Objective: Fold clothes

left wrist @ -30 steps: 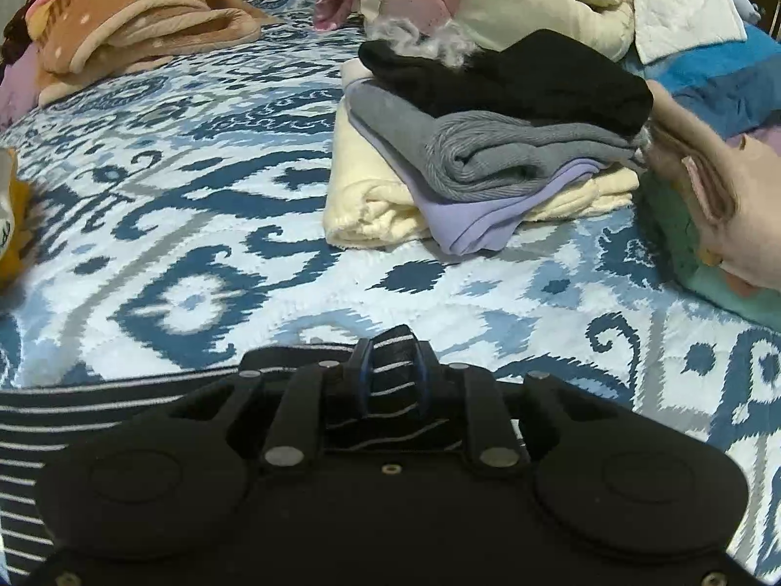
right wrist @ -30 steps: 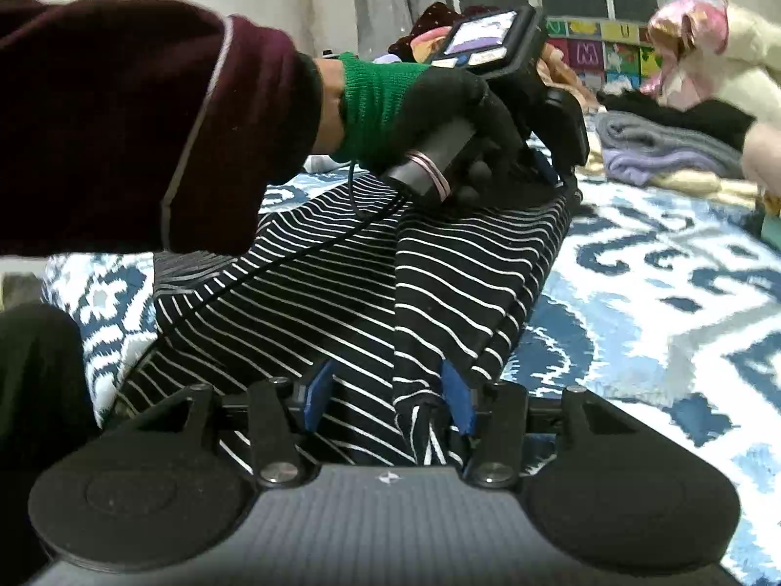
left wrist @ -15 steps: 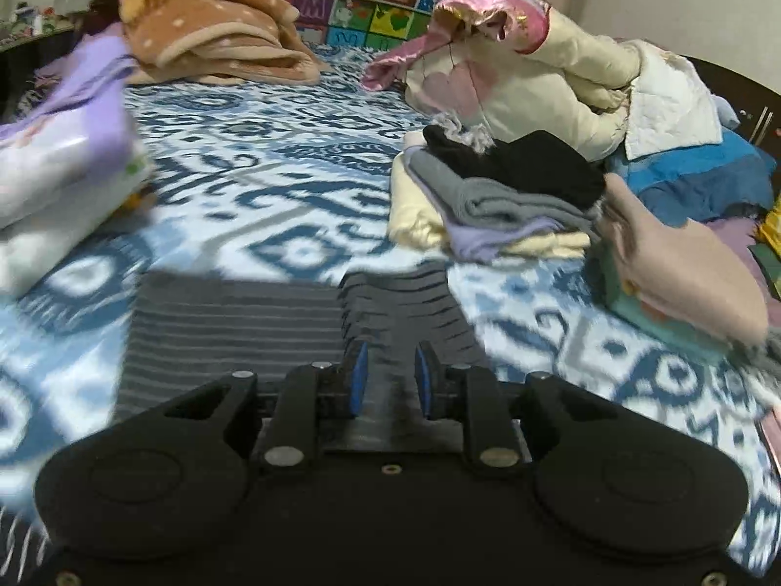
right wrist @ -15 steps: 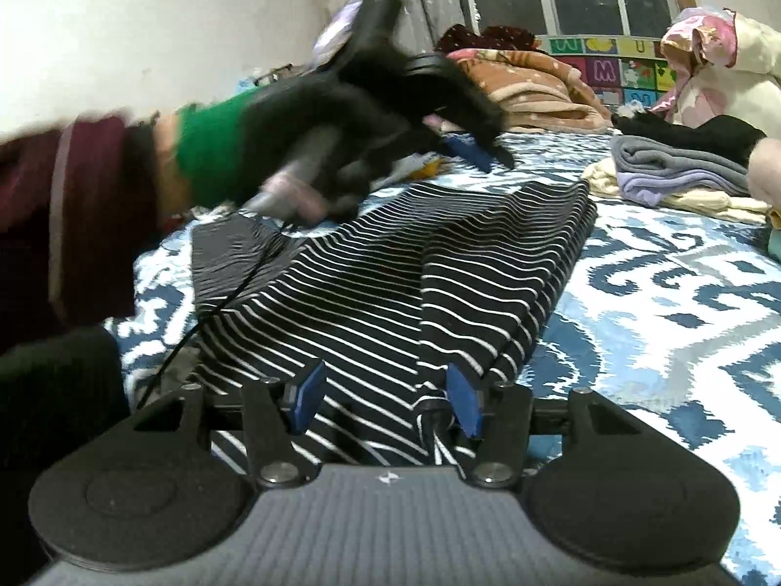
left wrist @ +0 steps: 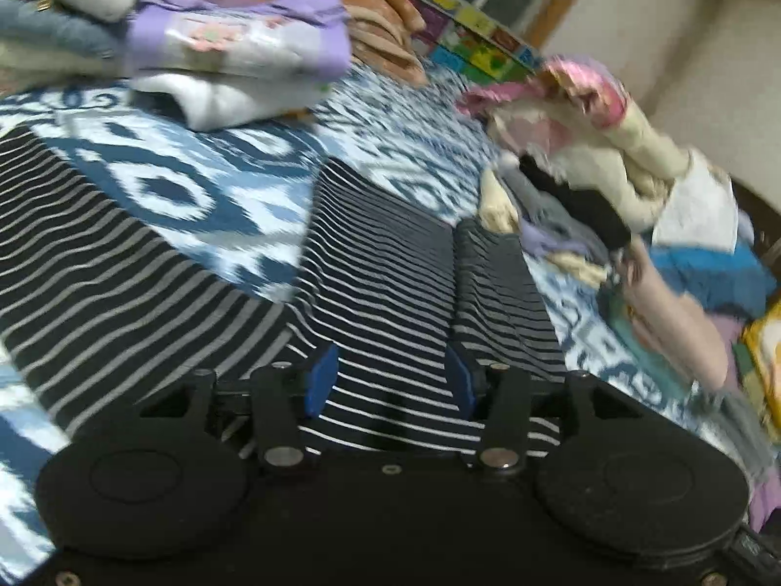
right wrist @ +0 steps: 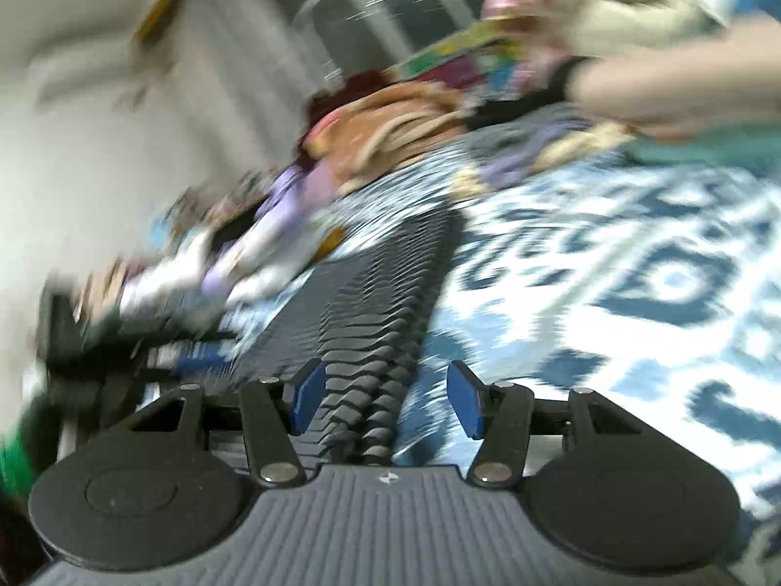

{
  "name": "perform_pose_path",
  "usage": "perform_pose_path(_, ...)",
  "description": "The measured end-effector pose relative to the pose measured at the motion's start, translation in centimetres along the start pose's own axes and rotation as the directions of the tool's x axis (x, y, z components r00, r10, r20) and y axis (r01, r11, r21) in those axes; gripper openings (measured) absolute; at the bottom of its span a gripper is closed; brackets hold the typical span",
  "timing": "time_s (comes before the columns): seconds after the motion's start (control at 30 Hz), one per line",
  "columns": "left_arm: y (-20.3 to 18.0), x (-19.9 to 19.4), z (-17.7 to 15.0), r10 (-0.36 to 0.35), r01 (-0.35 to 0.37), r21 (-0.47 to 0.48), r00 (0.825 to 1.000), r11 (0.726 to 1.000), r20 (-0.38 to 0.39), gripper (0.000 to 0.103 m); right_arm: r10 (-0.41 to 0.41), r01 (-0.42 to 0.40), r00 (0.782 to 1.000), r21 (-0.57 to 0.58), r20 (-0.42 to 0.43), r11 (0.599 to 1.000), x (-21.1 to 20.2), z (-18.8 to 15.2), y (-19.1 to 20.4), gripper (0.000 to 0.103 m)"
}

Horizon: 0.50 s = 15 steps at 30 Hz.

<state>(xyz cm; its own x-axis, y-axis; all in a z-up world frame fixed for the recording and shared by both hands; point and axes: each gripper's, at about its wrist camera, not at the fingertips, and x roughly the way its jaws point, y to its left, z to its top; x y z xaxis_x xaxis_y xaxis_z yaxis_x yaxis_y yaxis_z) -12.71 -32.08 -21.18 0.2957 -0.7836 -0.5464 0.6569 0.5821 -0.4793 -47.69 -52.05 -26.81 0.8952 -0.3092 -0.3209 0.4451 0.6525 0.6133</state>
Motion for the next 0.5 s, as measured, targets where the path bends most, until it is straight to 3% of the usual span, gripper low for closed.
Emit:
perform_pose_path(0.13, 2.4, -2.1, 0.3, 0.010, -0.008, -0.052, 0.999, 0.999, 0.035, 0.048, -0.035, 0.024, 0.999, 0.239, 0.041, 0.971, -0.2, -0.1, -3.6, 0.057)
perform_pose_path(0.2, 4.1, -3.1, 0.3, 0.024, -0.019, -0.097, 0.998, 0.995, 0.050, 0.048, -0.053, 0.037, 0.998, 0.292, 0.046, 0.956, 0.0, -0.5, -4.2, 0.057)
perform_pose_path(0.37, 8.8, -5.4, 0.2, 0.095, -0.075, -0.223, 0.992, 0.972, 0.078, 0.049, -0.073, 0.059, 0.996, 0.285, 0.041, 0.957, 0.6, -0.9, -2.9, 0.057)
perform_pose_path(0.5, 12.8, -7.0, -0.3, 0.166, -0.130, -0.347, 0.983, 0.929, 0.079, 0.049, -0.074, 0.058, 0.996, 0.300, 0.044, 0.952, 0.3, -1.2, -2.2, 0.057)
